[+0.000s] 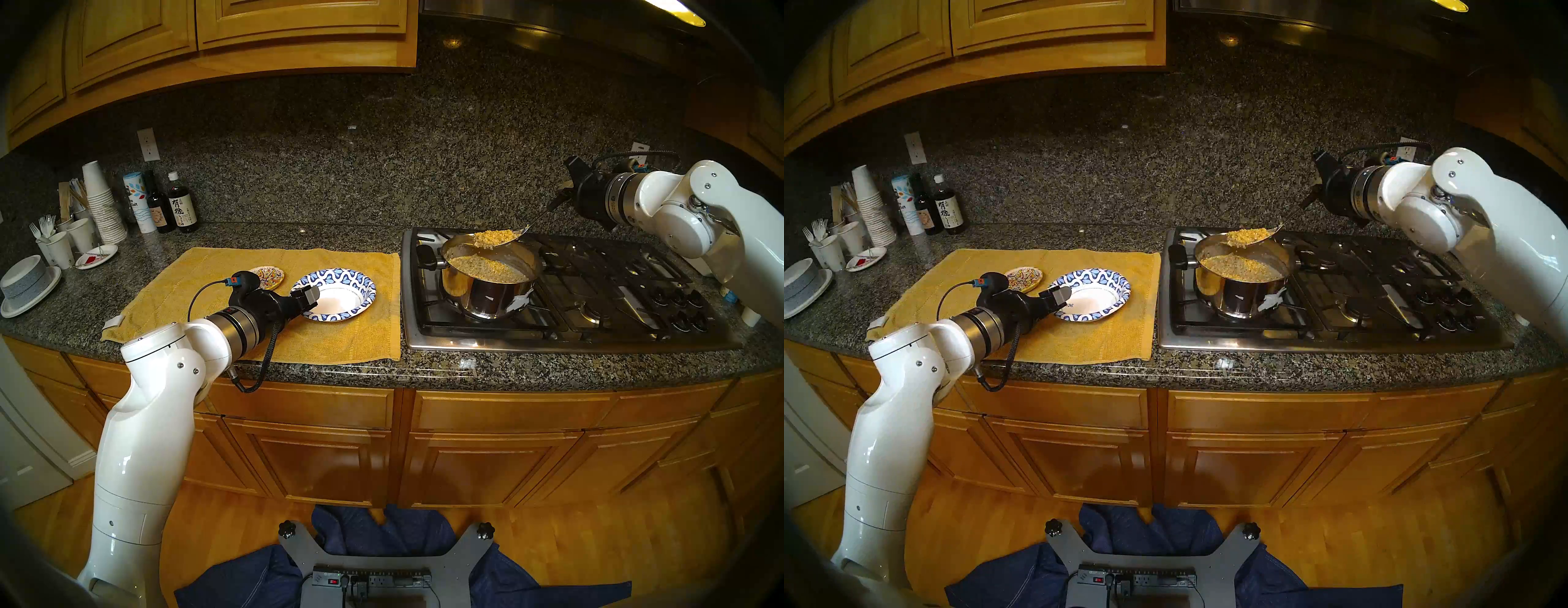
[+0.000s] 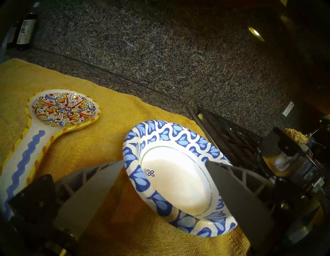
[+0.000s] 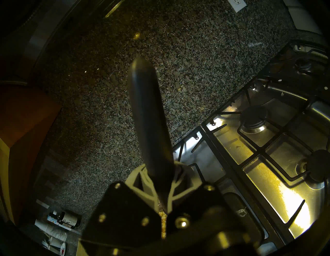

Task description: Scoop oatmeal into bowl

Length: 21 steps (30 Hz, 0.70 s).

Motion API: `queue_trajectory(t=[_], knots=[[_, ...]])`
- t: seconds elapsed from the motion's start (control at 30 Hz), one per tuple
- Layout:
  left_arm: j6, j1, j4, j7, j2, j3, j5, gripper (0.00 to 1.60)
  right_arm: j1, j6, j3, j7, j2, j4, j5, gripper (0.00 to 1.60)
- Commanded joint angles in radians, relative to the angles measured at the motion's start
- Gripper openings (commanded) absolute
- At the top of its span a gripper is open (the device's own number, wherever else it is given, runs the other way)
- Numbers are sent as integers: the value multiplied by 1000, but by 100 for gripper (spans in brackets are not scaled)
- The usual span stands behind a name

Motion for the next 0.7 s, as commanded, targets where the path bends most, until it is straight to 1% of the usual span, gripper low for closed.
queue_trajectory(t=[0.0, 0.13, 0.17, 0.2, 0.23, 0.27, 0.33, 0.43, 0.5, 0.53, 0.57, 0.67], knots=[[-20, -27, -30, -14, -1, -10, -4, 160, 41, -9, 39, 17, -1, -3, -8, 0], [-20, -25, -32, -15, -1, -12, -4, 160, 41, -9, 39, 17, -1, -3, -8, 0], [-20, -24, -32, -14, -1, -13, -3, 152, 41, -9, 39, 17, -1, -3, -8, 0], [-20, -24, -33, -14, -1, -13, -4, 134, 41, -9, 39, 17, -1, -3, -8, 0], [-20, -23, -33, -15, 0, -14, -4, 125, 41, -9, 39, 17, -1, -3, -8, 0], [-19, -23, -32, -15, 0, -15, -4, 122, 41, -9, 39, 17, -1, -3, -9, 0], [-18, -22, -32, -15, 1, -16, -4, 102, 41, -9, 39, 17, -1, -3, -9, 0], [-15, -20, -33, -15, 1, -18, -5, 84, 41, -9, 39, 17, -1, -3, -9, 0], [-14, -18, -35, -14, 1, -19, -6, 84, 41, -9, 39, 17, -1, -3, -9, 0], [-13, -17, -36, -13, 0, -19, -7, 88, 41, -9, 39, 17, -1, -3, -9, 0], [-12, -16, -36, -13, 0, -19, -7, 80, 41, -9, 39, 17, -1, -3, -9, 0], [-12, -15, -37, -12, 0, -20, -7, 76, 41, -9, 39, 17, -1, -3, -9, 0]])
